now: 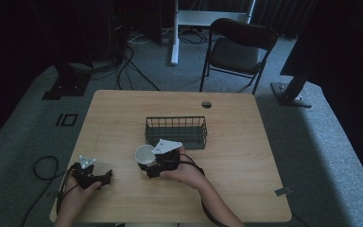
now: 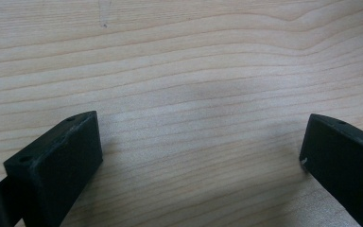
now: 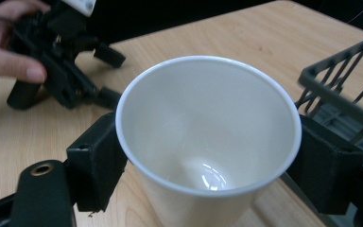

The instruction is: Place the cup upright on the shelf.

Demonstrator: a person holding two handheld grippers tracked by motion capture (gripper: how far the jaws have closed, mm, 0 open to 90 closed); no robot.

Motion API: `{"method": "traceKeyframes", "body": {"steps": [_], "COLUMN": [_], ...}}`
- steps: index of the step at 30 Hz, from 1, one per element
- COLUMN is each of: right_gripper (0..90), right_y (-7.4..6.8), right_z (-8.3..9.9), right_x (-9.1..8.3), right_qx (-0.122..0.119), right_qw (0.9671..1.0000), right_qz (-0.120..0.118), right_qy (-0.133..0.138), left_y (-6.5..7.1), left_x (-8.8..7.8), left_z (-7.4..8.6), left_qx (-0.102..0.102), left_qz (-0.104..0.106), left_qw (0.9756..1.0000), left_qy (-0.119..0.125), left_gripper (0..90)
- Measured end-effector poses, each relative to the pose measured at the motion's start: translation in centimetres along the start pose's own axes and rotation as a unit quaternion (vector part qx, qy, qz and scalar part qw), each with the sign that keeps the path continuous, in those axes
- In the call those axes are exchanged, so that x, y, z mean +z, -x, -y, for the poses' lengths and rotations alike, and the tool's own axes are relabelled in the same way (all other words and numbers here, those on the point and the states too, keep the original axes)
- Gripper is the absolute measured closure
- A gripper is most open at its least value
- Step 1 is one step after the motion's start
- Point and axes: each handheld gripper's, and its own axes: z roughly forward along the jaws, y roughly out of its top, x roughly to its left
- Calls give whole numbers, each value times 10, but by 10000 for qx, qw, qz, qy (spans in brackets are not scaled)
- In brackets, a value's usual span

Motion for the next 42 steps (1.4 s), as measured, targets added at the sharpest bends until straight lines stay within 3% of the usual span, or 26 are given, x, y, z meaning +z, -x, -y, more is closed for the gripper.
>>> {"method": "traceKeyframes", "body": {"steps": [5, 14, 17, 26, 31, 33, 42], "right_gripper": [194, 194, 195, 195, 195, 195, 196], "right_y": [1, 3, 8, 16, 25, 34, 53], "right_z": [-10, -25, -40, -59, -70, -77, -82], "right_x": [-6, -15, -25, -37, -45, -52, -57], "right_qx": [105, 85, 191, 227, 279, 340, 514], "right_qw": [9998, 9996, 9984, 9964, 9949, 9931, 9897], "right_qz": [-41, -17, -25, 94, 230, 425, 825], "right_qy": [140, 280, 541, 810, 944, 1041, 1053], "left_y": [0, 0, 0, 0, 0, 0, 0], "left_x": [0, 0, 0, 0, 0, 0, 0], "left_z": [0, 0, 0, 0, 0, 0, 0], "left_qx": [8, 8, 15, 14, 14, 14, 7], "left_qz": [0, 0, -3, 0, 1, 1, -1], "left_qw": [10000, 10000, 10000, 10000, 10000, 10000, 10000], "left_qy": [-12, -13, -14, -21, -23, -21, -18], "left_gripper": [4, 3, 3, 3, 3, 3, 3]}}
